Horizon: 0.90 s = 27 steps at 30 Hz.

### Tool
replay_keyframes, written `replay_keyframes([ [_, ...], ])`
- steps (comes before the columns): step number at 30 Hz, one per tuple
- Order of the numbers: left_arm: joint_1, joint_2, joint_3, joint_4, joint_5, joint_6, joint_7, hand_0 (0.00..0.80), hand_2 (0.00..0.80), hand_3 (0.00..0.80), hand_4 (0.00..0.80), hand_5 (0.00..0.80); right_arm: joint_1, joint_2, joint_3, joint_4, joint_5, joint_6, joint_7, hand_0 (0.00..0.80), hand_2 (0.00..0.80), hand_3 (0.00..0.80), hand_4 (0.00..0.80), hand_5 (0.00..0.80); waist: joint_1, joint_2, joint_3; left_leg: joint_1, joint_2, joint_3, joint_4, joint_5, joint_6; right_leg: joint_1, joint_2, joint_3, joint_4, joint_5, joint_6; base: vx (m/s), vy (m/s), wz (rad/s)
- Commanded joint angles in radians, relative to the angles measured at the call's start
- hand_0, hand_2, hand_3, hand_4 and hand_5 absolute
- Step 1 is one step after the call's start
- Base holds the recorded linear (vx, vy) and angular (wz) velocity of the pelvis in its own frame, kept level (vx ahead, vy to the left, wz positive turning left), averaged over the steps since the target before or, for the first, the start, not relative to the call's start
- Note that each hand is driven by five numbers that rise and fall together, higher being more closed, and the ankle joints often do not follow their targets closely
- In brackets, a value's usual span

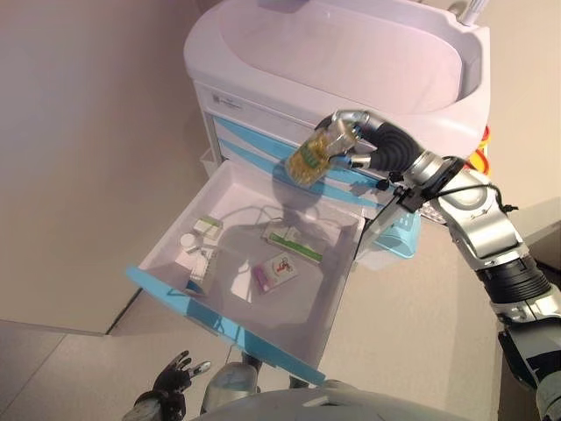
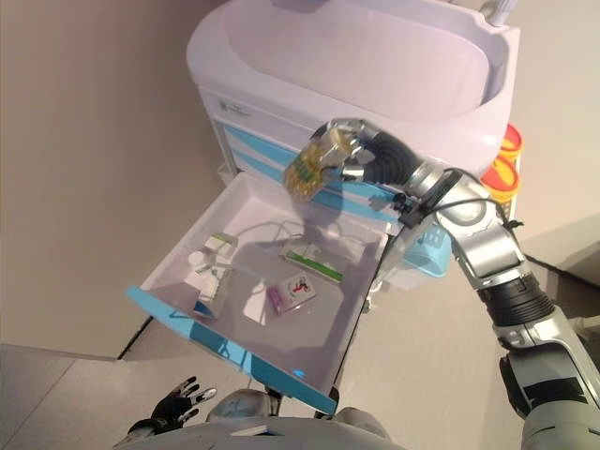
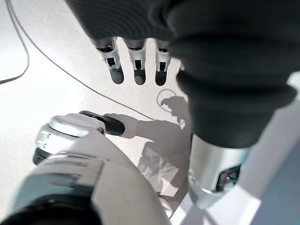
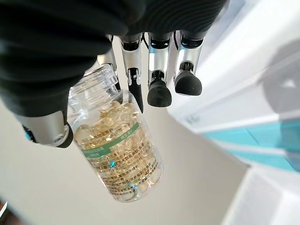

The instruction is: Open the drawer and pick up the medicine

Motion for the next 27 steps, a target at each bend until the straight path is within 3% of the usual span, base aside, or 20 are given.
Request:
replay_keyframes([
  [1,-0.014,0.043,-0.018,0.053,-0.018,0.008,0.004,0.000,0.000,0.000,0.000,0.000,-0.154,-0.049,-0.065,0.115,0.114,-0.001,-0.102,0.800,0.800,0.800,0.800,0.800,0.032,-0.028,-0.079,0.014,-0.026,0.020,0.013,-0.106,0.004,-0.013,-0.056,0.068,0.042,0.022,0.091,0.033,-0.016,0.10],
  [6,-0.019,0.065,-0.038,0.053,-0.022,0.032,0.011,0.000,0.000,0.000,0.000,0.000,-0.350,-0.180,-0.002,0.359,0.130,0.020,-0.167,0.800,0.800,0.800,0.800,0.800,0.052,-0.042,-0.085,0.022,-0.028,0.010,0.012,-0.108,-0.001,-0.001,-0.054,0.056,0.041,0.017,0.088,0.023,-0.015,0.08],
  [12,-0.022,0.083,-0.064,0.045,-0.031,0.048,0.018,0.000,0.000,0.000,0.000,0.000,-0.539,-0.272,0.109,0.583,0.136,0.035,-0.223,0.800,0.800,0.800,0.800,0.800,0.074,-0.054,-0.083,0.023,-0.033,-0.010,0.012,-0.108,-0.004,0.011,-0.053,0.038,0.038,0.013,0.082,0.009,-0.010,0.10],
  [18,-0.024,0.092,-0.065,0.041,-0.031,0.059,0.014,0.000,0.000,0.000,0.000,0.000,-0.650,-0.308,0.206,0.706,0.063,0.072,-0.254,0.800,0.800,0.800,0.800,0.800,0.088,-0.060,-0.084,0.022,-0.038,-0.025,0.013,-0.107,-0.007,0.018,-0.055,0.023,0.034,0.012,0.080,0.011,0.000,0.12],
  [27,-0.028,0.090,-0.075,0.030,-0.028,0.065,0.025,0.000,0.000,0.000,0.000,0.000,-0.758,-0.325,0.353,0.849,-0.147,0.086,-0.185,0.800,0.800,0.800,0.800,0.800,0.114,-0.072,-0.080,0.014,-0.040,-0.048,0.013,-0.101,-0.011,0.020,-0.056,0.006,0.031,0.009,0.076,0.016,0.003,0.05],
])
